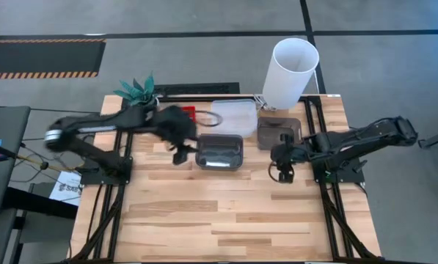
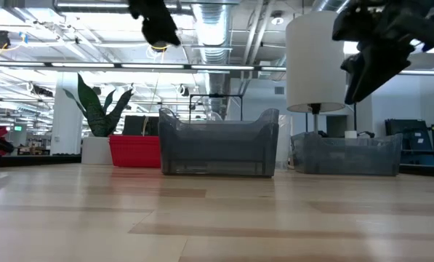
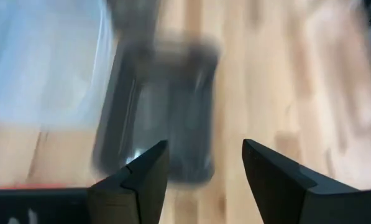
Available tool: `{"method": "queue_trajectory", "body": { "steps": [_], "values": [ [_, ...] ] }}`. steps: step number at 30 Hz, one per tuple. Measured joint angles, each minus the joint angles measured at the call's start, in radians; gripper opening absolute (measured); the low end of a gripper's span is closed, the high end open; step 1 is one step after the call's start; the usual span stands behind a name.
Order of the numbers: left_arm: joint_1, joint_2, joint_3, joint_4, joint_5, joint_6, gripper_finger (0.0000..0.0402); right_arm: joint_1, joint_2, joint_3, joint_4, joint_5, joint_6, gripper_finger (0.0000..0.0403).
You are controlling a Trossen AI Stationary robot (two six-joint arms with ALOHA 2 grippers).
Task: Stack baskets by color
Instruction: Stack the black bin on top of the black bins
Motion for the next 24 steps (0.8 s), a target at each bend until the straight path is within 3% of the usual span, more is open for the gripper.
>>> {"method": "queue_trajectory", "body": {
  "steps": [6,12,18,21,24],
  "values": [
    [-0.106,-0.345,-0.567,0.743,0.041,-0.024,0.0190,-0.073,0.000,0.000,-0.053,-0.019,-0.050,0.0216],
    [-0.144,-0.448,-0.966,1.324,0.038,-0.059,0.0190,-0.095,0.000,0.000,-0.077,-0.020,-0.070,0.0241],
    [-0.144,-0.449,-1.132,1.546,-0.006,-0.080,0.0190,-0.106,0.000,0.000,-0.057,-0.022,-0.123,0.0239],
    [-0.144,-0.443,-1.165,1.589,-0.044,-0.063,0.0190,-0.127,0.000,0.000,-0.058,-0.021,-0.125,0.0239],
    [-0.143,-0.444,-1.167,1.588,-0.019,-0.053,0.0190,-0.150,0.006,0.000,-0.076,-0.021,-0.146,0.0239]
  ]
}}
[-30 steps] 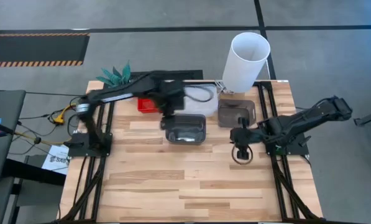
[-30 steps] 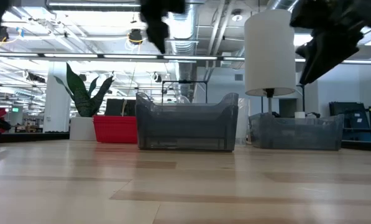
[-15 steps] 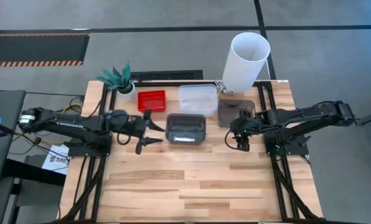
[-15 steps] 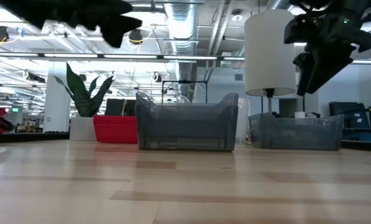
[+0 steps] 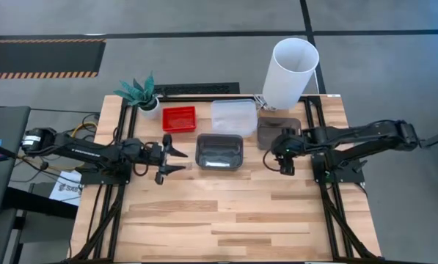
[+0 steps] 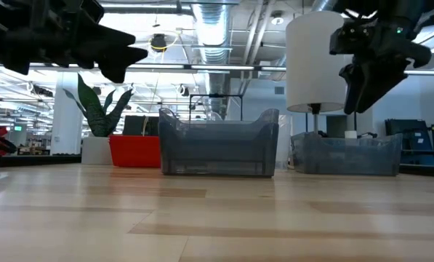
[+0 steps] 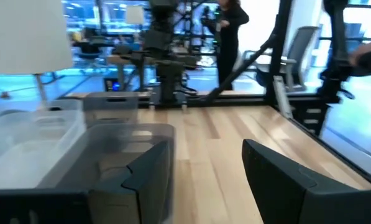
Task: Stack baskets by color
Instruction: Stack the black bin on top of the black bins
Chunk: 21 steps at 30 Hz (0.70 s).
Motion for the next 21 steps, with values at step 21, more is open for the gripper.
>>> {"method": "queue_trajectory", "body": {
  "steps": [21],
  "values": [
    [0.004,0.002,-0.002,-0.119,0.017,0.086,0.0190,-0.274,0.318,0.000,-0.001,-0.011,-0.145,0.0211]
  ]
}}
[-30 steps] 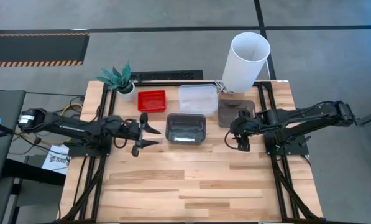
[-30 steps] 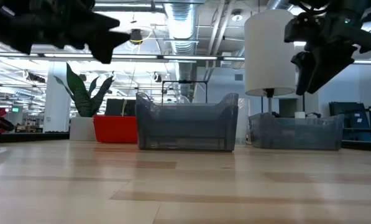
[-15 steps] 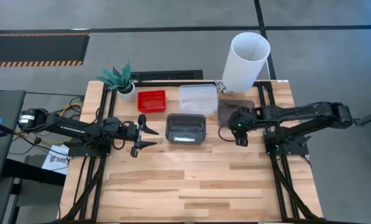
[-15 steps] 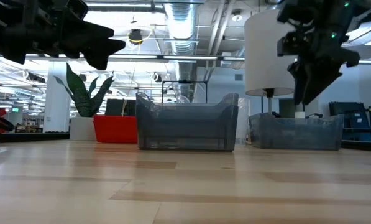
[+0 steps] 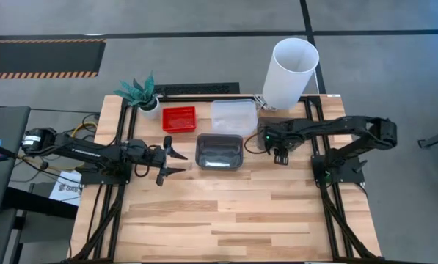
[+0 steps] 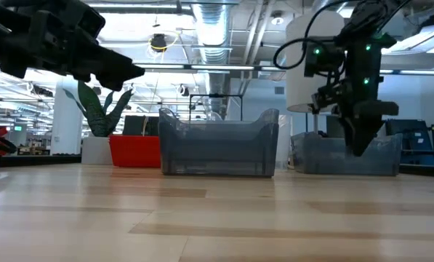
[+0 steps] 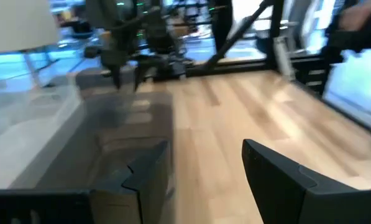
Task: Stack baskets by color
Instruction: Stack the black bin on top of the black bins
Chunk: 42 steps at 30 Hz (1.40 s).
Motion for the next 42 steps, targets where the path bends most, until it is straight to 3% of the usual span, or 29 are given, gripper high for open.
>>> {"method": "queue_trajectory", "body": {
  "steps": [5,11,20,24,29,35,42],
  "values": [
    [0.006,-0.001,-0.012,0.017,-0.015,0.015,0.0190,0.008,0.013,0.000,-0.001,-0.008,0.001,0.0156],
    [0.033,0.004,-0.134,0.184,-0.082,0.001,0.0189,0.019,0.002,0.000,-0.018,-0.055,0.039,0.0018],
    [0.059,-0.030,-0.133,0.221,-0.013,-0.047,0.0189,0.106,-0.112,0.007,-0.114,-0.062,0.197,0.0007],
    [0.059,-0.029,-0.133,0.219,-0.010,-0.048,0.0189,0.194,-0.166,0.065,-0.159,-0.051,0.290,0.0004],
    [0.059,-0.029,-0.133,0.217,-0.010,-0.048,0.0189,0.348,-0.179,0.197,-0.172,0.042,0.376,0.0003],
    [0.059,-0.029,-0.133,0.221,-0.012,-0.048,0.0189,0.518,-0.076,0.425,-0.168,0.197,0.382,0.0002],
    [0.059,-0.029,-0.133,0.220,-0.014,-0.048,0.0189,0.526,0.160,0.631,0.035,0.245,0.179,0.0001]
  ]
}}
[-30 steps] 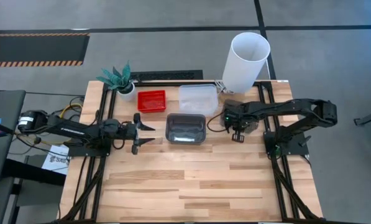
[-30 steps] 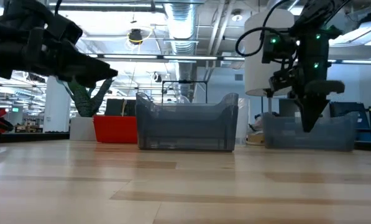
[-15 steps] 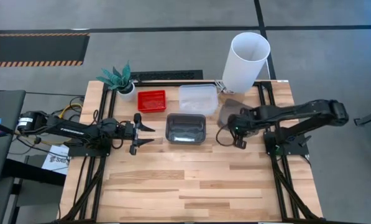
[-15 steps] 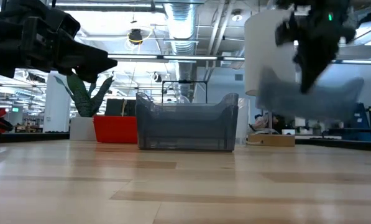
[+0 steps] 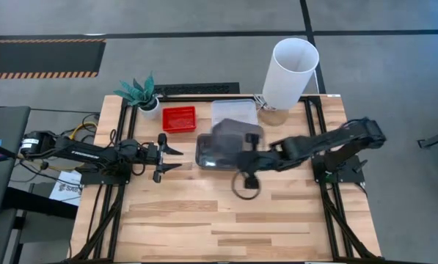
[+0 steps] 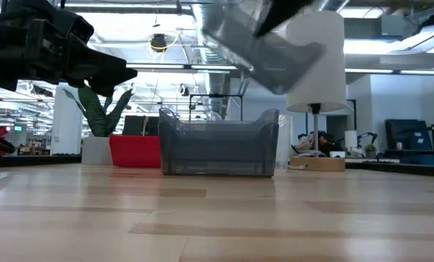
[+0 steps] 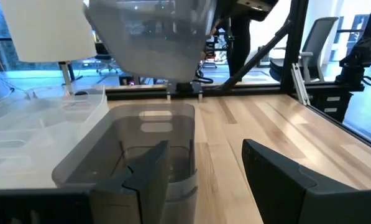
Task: Stack baskets by color
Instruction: Stack the black bin on top of the black bins
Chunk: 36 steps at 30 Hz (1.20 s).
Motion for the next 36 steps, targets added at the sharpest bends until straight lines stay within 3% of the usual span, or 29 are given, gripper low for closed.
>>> {"method": "queue_trajectory", "body": {
  "steps": [3,12,18,36],
  "values": [
    [0.000,0.000,0.000,0.000,0.000,-0.002,0.0189,-0.025,0.101,0.081,0.089,-0.006,-0.091,0.0001],
    [0.000,0.000,0.000,-0.001,0.008,0.003,0.0190,-0.101,0.290,0.197,0.032,-0.087,-0.112,0.0001],
    [0.000,0.000,0.000,-0.007,0.009,0.014,0.0190,-0.115,0.308,0.200,-0.042,-0.099,-0.060,0.0000],
    [0.000,0.000,0.000,0.005,0.011,0.009,0.0190,-0.155,0.309,0.200,-0.195,-0.313,0.011,0.0001]
  ]
}}
